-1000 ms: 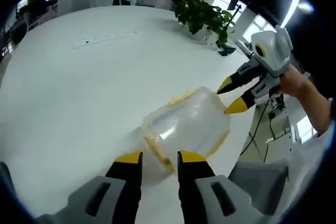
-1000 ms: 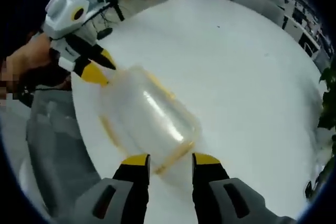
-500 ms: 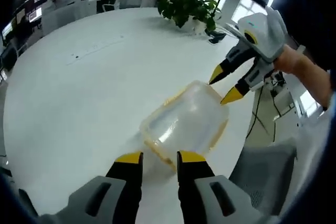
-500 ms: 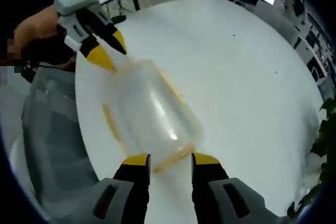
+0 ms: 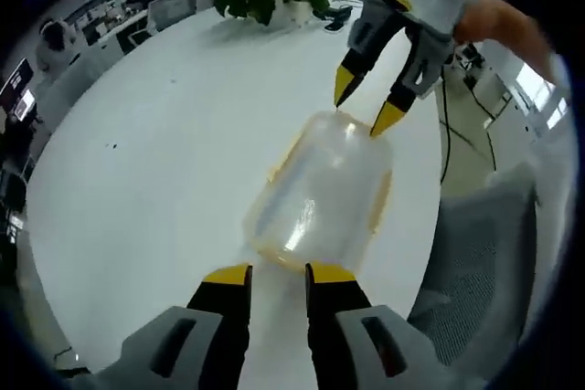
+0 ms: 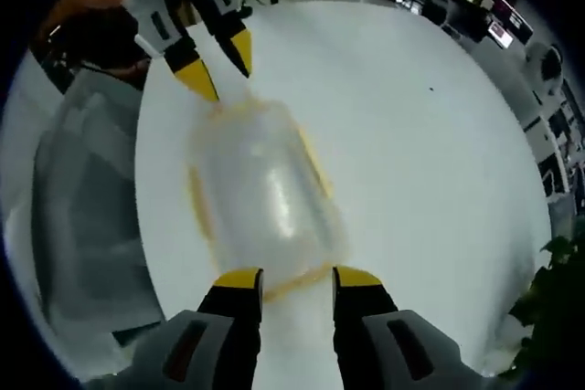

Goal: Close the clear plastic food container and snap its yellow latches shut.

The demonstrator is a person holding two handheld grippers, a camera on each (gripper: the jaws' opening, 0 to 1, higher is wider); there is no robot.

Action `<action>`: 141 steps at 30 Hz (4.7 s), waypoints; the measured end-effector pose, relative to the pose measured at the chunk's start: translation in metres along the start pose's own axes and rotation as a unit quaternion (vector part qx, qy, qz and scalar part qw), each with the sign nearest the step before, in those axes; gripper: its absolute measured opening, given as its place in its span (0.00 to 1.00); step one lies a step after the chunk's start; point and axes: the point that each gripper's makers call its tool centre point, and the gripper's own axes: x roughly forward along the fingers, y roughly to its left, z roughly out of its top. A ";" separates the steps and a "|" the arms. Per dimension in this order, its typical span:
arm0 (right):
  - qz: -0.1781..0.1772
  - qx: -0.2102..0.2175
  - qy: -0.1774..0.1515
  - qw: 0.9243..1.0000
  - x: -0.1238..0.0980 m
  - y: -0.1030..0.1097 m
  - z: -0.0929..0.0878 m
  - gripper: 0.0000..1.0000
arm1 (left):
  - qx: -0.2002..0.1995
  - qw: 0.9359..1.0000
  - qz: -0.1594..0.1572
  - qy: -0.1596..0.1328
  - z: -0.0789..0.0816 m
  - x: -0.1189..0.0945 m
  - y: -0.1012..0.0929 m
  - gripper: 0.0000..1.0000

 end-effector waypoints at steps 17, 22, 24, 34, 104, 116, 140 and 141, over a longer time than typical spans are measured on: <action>-0.001 -0.068 -0.009 0.998 0.006 0.006 0.018 0.20 | 0.080 0.997 -0.020 0.005 0.012 0.010 -0.016 0.19; 0.000 -0.073 -0.016 0.997 0.007 0.008 0.023 0.20 | 0.084 0.996 -0.022 0.003 0.014 0.012 -0.016 0.19; 0.002 -0.072 -0.019 0.997 0.006 0.010 0.025 0.20 | 0.085 0.996 -0.022 0.001 0.015 0.012 -0.016 0.19; 0.007 -0.080 -0.030 0.996 0.008 0.013 0.034 0.20 | 0.090 0.996 -0.025 -0.007 0.018 0.015 -0.019 0.19; 0.024 -0.098 -0.065 0.993 0.018 -0.003 0.065 0.27 | 0.077 0.993 -0.077 -0.040 0.034 0.036 -0.065 0.34; 0.033 -0.106 -0.058 0.992 0.021 -0.007 0.068 0.28 | 0.089 0.993 -0.066 -0.045 0.032 0.036 -0.070 0.39; 0.080 -0.113 -0.031 0.990 0.034 -0.013 0.069 0.31 | 0.109 0.992 -0.013 -0.055 0.030 0.041 -0.074 0.44; 0.083 -0.116 -0.030 0.989 0.035 -0.012 0.069 0.31 | 0.111 0.992 -0.009 -0.055 0.030 0.041 -0.074 0.44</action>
